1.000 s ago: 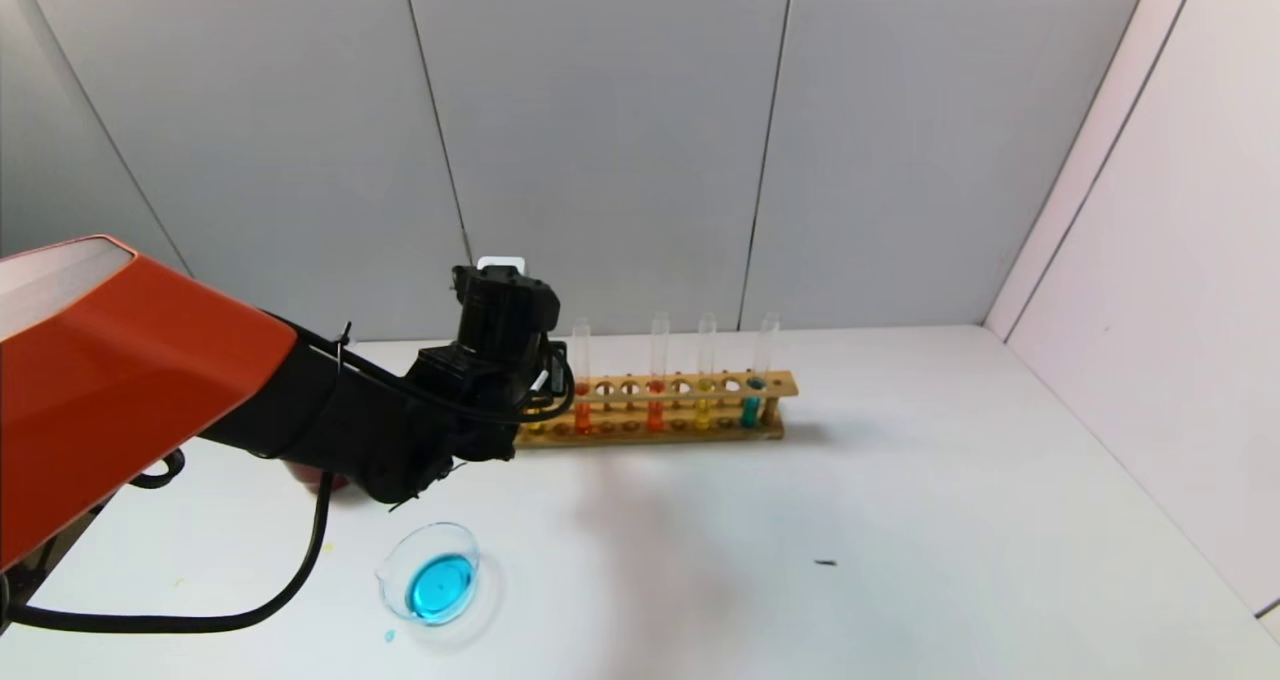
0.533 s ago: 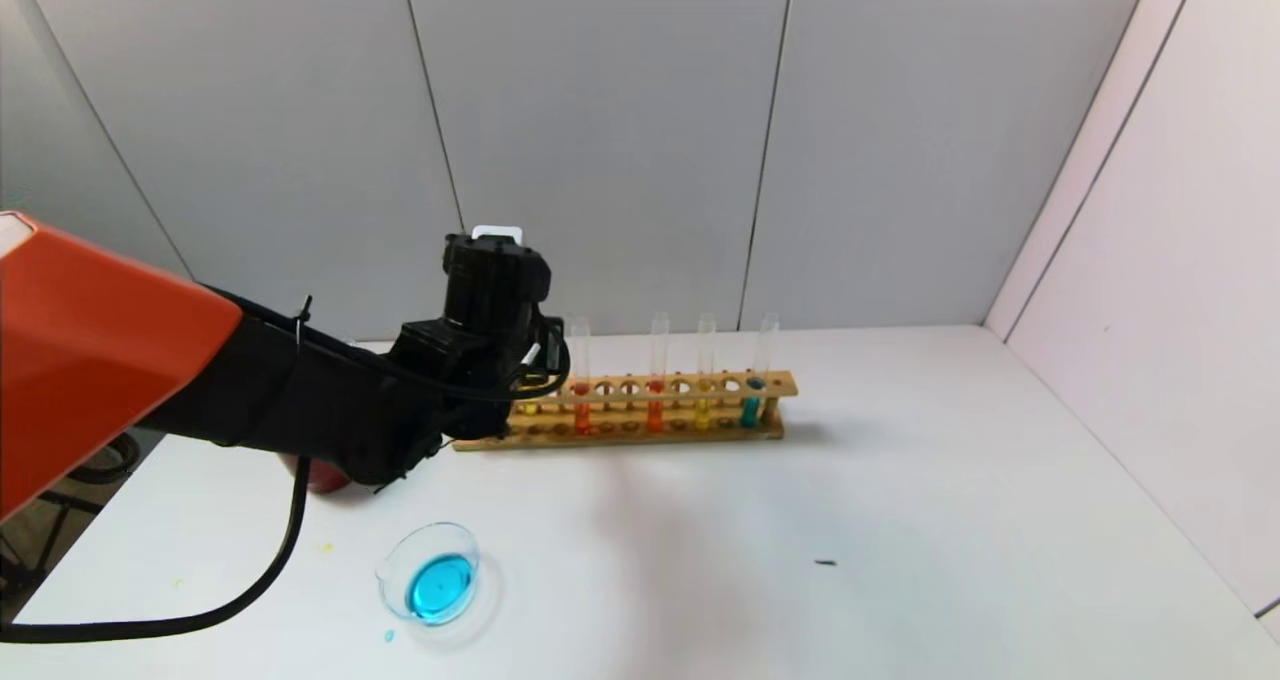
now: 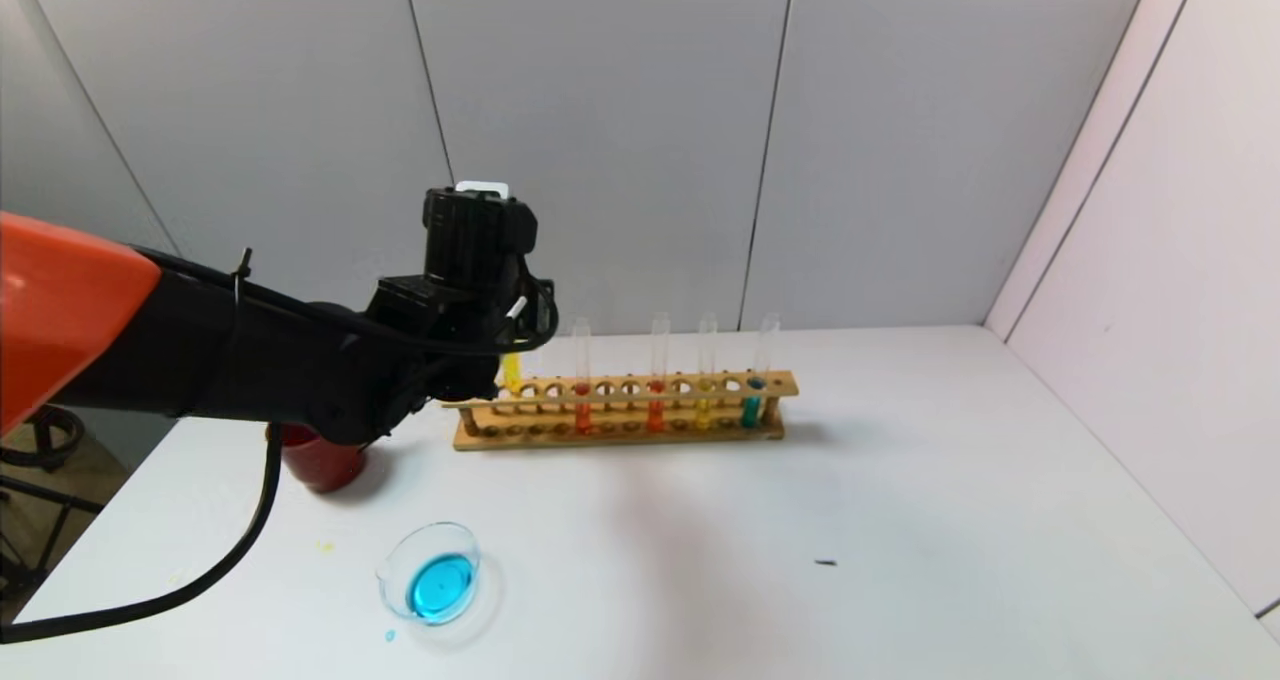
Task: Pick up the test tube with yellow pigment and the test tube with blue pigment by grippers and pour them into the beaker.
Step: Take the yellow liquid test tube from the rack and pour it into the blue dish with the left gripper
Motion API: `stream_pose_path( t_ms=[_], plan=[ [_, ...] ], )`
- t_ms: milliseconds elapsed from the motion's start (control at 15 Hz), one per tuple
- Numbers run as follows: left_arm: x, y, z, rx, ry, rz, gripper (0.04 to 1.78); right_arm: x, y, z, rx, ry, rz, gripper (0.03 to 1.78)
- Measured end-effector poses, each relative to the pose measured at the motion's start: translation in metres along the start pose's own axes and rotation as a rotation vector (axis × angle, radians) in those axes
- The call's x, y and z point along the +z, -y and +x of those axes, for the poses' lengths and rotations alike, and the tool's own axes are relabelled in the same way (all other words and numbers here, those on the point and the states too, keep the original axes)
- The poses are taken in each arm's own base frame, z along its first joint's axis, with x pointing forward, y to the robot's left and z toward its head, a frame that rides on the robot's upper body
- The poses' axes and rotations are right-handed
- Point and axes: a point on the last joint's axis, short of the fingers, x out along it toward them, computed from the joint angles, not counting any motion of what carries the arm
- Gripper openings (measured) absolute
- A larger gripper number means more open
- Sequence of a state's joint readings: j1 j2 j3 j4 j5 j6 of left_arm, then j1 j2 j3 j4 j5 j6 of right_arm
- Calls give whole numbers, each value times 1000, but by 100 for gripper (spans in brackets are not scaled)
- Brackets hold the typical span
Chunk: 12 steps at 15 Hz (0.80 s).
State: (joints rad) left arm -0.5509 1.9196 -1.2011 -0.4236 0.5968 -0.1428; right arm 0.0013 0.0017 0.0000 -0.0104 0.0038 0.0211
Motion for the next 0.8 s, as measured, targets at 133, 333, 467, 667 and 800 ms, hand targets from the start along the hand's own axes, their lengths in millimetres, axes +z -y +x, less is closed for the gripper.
stream_pose_path(
  t_ms=[133,333,467,667,800],
  plan=[
    [10,-1,-5,-4,8,-4,30,0,0,0,0,0,0,174],
    [23,-5,-13,-5,18,-9,30,0,0,0,0,0,0,174],
    [30,-11,-23,-5,13,-1,30,0,0,0,0,0,0,174],
    [37,-23,-40,34,-17,38,30,0,0,0,0,0,0,174],
    [41,-31,-52,57,-30,76,30,0,0,0,0,0,0,174]
  ],
)
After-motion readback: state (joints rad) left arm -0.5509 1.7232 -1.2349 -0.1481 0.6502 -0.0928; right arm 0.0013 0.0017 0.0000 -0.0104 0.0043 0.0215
